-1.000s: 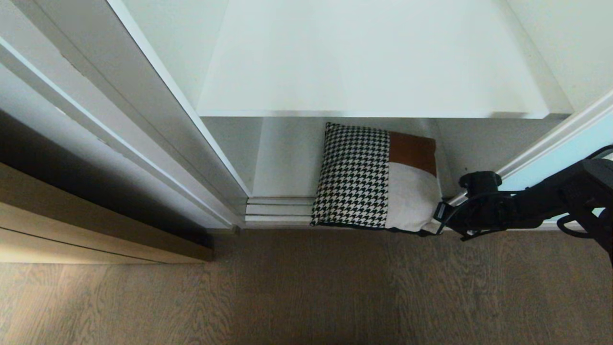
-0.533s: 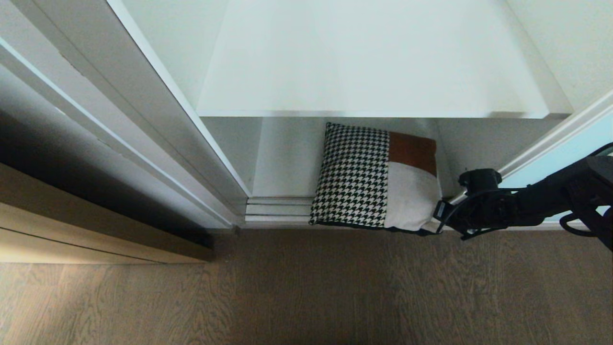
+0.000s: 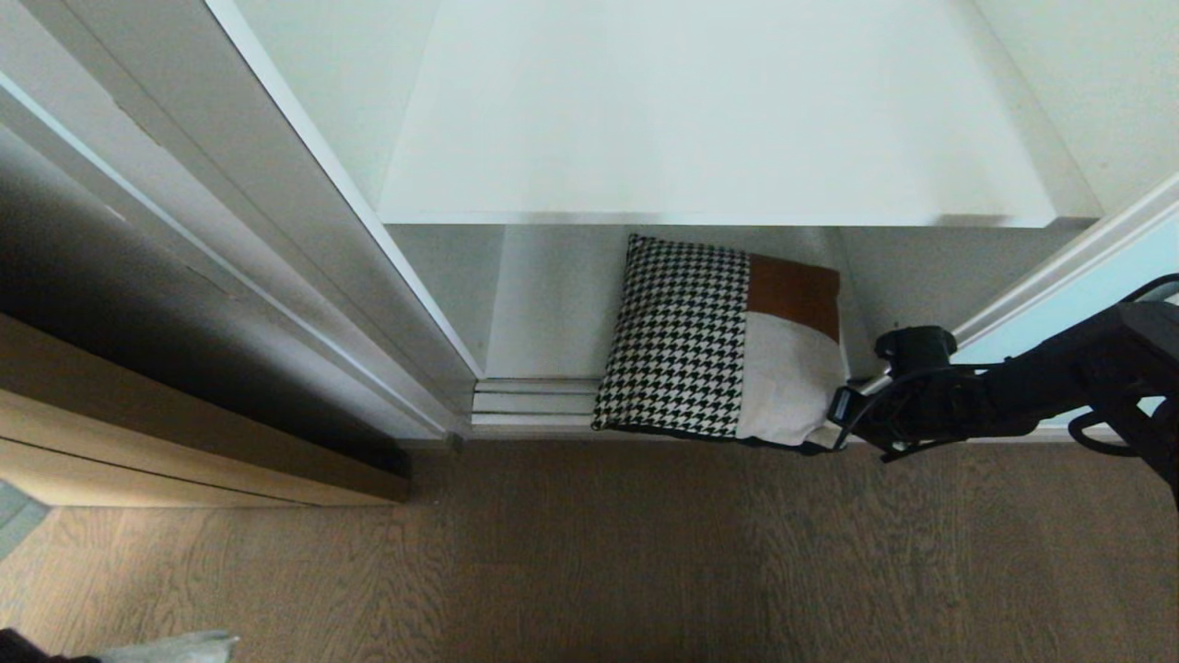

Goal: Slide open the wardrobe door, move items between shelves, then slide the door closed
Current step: Place the pillow on the higher shelf

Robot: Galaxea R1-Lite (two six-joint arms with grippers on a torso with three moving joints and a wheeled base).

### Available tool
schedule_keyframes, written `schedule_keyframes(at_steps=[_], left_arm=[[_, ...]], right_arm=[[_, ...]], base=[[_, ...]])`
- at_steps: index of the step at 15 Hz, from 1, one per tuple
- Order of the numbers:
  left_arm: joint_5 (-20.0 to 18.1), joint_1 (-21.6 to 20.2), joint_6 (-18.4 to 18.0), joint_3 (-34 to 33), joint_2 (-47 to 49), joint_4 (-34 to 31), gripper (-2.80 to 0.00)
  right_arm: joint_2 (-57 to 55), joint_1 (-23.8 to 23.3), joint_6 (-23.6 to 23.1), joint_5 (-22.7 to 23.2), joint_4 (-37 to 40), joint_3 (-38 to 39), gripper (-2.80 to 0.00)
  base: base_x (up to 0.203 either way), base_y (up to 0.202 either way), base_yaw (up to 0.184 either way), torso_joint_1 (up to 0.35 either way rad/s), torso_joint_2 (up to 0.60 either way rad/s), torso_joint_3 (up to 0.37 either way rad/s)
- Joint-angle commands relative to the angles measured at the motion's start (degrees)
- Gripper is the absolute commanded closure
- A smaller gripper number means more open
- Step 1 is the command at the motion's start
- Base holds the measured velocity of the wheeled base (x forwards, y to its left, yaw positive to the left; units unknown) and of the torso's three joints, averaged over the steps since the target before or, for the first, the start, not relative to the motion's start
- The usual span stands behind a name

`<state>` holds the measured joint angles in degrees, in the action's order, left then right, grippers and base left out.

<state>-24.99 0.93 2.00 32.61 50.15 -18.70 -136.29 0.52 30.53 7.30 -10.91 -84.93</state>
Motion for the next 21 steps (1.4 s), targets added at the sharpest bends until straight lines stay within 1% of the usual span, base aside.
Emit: schedule_keyframes(at_steps=[1, 2, 3, 4, 8, 9, 11, 13, 14, 16, 17, 18, 21], left_arm=[[-1.58, 2.06, 0.54, -0.29, 17.43, 6.0, 0.0], [-1.8, 4.73, 1.37, -0.75, 21.33, 10.62, 0.0], [-1.09, 8.77, 2.29, -1.28, 24.04, 14.3, 0.0], [0.7, 13.43, 3.31, -1.95, 26.98, 18.17, 0.0], [11.06, 27.28, 8.3, -5.28, 40.29, 38.26, 0.0], [13.01, 29.04, 8.84, -6.15, 43.16, 41.66, 0.0], [15.37, 30.3, 9.24, -6.97, 50.83, 49.6, 0.0], [17.8, 30.69, 9.48, -6.6, 59.11, 59.85, 0.0], [19.11, 30.78, 9.57, -5.86, 63.11, 64.56, 0.0], [21.2, 30.52, 9.73, -2.12, 70.95, 70.98, 0.0], [21.81, 29.81, 9.84, 1.64, 72.85, 72.13, 0.0], [22.08, 28.8, 10.21, 5.09, 73.93, 71.79, 0.0], [22.23, 25.42, 14.12, 15.66, 75.77, 64.99, 0.0]], right_arm=[[-0.74, 0.0, -0.09, 0.08, -0.16, -0.24, 0.0], [-0.73, 0.0, -0.12, 0.17, -0.16, -0.24, 0.0], [-0.4, 0.0, -0.12, 0.17, -0.16, -0.17, 0.0], [-0.25, 0.09, -0.29, 0.17, -0.16, -0.06, 0.0], [0.16, 0.27, -0.38, 0.26, -0.08, 0.29, 0.0], [0.05, 0.27, -0.38, 0.26, 0.06, 0.06, 0.0], [-0.21, 0.27, -0.38, 0.26, 0.05, -0.24, 0.0], [-0.38, 0.18, -0.3, 0.34, -0.08, -0.33, 0.0], [-0.38, 0.18, -0.21, 0.43, -0.16, -0.33, 0.0], [-0.46, 0.18, -0.21, 0.64, -0.13, -0.48, 0.0], [-0.39, 0.18, -0.13, 1.21, 0.34, -0.66, 0.0], [-0.68, 0.18, 0.06, 2.05, 0.52, -0.7, 0.0], [-0.08, 0.43, 0.23, 2.28, 1.21, -0.77, 0.0]], base=[[0.0, 0.0, 0.0, 0.0, 0.0, 0.0], [0.0, 0.0, 0.0, 0.0, 0.0, 0.0], [0.0, 0.0, 0.0, 0.0, 0.0, 0.0], [0.0, 0.0, 0.0, 0.0, 0.0, 0.0], [0.0, 0.0, 0.0, 0.0, 0.0, 0.0], [0.0, 0.0, 0.0, 0.0, 0.0, 0.0], [0.0, 0.0, 0.0, 0.0, 0.0, 0.0], [0.0, 0.0, 0.0, 0.0, 0.0, 0.0], [0.0, 0.0, 0.0, 0.0, 0.0, 0.0], [0.0, 0.0, 0.0, 0.0, 0.0, 0.0], [0.0, 0.0, 0.0, 0.0, 0.0, 0.0], [0.0, 0.0, 0.0, 0.0, 0.0, 0.0], [0.0, 0.0, 0.0, 0.0, 0.0, 0.0]])
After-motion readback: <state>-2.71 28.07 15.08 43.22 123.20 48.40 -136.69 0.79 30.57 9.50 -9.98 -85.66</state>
